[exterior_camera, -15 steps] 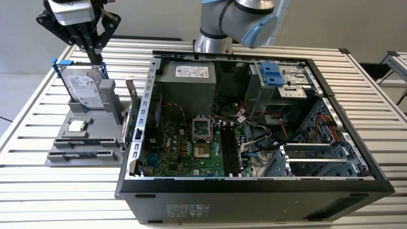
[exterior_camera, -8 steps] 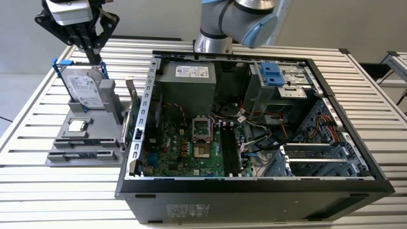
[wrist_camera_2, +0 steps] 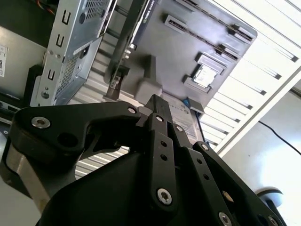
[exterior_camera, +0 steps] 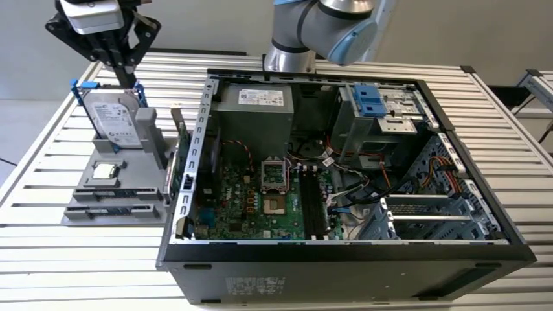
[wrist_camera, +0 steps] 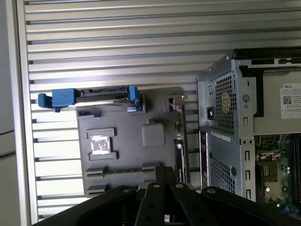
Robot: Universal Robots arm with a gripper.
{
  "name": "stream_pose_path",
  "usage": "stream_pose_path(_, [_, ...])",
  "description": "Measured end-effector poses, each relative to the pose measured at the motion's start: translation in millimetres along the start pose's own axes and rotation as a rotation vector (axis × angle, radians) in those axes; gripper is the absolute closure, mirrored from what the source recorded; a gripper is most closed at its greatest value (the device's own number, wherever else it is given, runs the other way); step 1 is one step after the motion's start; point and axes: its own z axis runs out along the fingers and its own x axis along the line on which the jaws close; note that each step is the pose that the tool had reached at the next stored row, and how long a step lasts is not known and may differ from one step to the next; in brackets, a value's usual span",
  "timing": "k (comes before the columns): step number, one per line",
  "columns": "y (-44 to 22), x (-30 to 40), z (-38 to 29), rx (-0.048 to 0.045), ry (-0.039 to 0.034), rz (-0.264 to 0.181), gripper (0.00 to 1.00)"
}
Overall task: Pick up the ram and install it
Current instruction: 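Reach for the ram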
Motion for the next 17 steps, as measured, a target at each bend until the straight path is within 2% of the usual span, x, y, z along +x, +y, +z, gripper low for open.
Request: stream_pose_path(17, [-0.2, 3.1, 0.1, 0.0, 0.0, 0.0, 1.0])
